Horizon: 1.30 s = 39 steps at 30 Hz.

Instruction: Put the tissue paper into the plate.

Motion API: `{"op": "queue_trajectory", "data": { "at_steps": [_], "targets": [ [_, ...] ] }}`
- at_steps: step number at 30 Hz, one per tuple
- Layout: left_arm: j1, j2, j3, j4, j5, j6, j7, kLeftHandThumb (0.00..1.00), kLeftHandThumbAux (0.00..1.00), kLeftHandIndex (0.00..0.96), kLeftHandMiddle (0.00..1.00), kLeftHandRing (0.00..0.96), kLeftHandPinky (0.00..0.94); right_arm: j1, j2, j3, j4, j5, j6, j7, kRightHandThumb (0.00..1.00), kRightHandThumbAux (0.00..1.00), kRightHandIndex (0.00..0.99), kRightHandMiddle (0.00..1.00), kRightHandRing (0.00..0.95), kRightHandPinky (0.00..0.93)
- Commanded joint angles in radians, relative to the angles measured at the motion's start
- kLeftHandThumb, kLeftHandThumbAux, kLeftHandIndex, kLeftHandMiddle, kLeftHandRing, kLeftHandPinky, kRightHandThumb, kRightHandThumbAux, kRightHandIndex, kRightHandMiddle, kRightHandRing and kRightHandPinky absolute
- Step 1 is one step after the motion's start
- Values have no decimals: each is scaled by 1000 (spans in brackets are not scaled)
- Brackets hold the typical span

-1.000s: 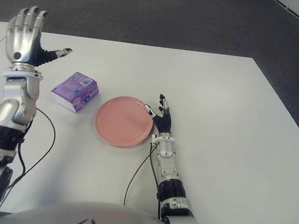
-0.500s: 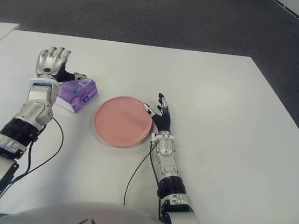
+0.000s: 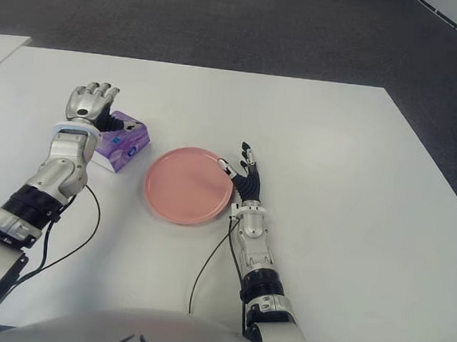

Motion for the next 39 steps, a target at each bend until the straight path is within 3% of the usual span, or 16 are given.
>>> {"op": "queue_trajectory", "data": {
  "at_steps": [1,15,39],
  "targets": [
    [-23,-44,-41,88,-22,-12,6,0,231,0,0,0,0,31,-1,0,145,3,25,10,69,521,0,0,0,0],
    [-40,-49,-84,119,-57,-25,-3,0,221,0,0,0,0,37,11,-12,136,19,38,4,91,541,0,0,0,0],
    [-30,-38,-81,96,-85,-24,15,0,226,0,0,0,0,49,6,-5,103,10,45,20,95,536,0,0,0,0]
  ]
}}
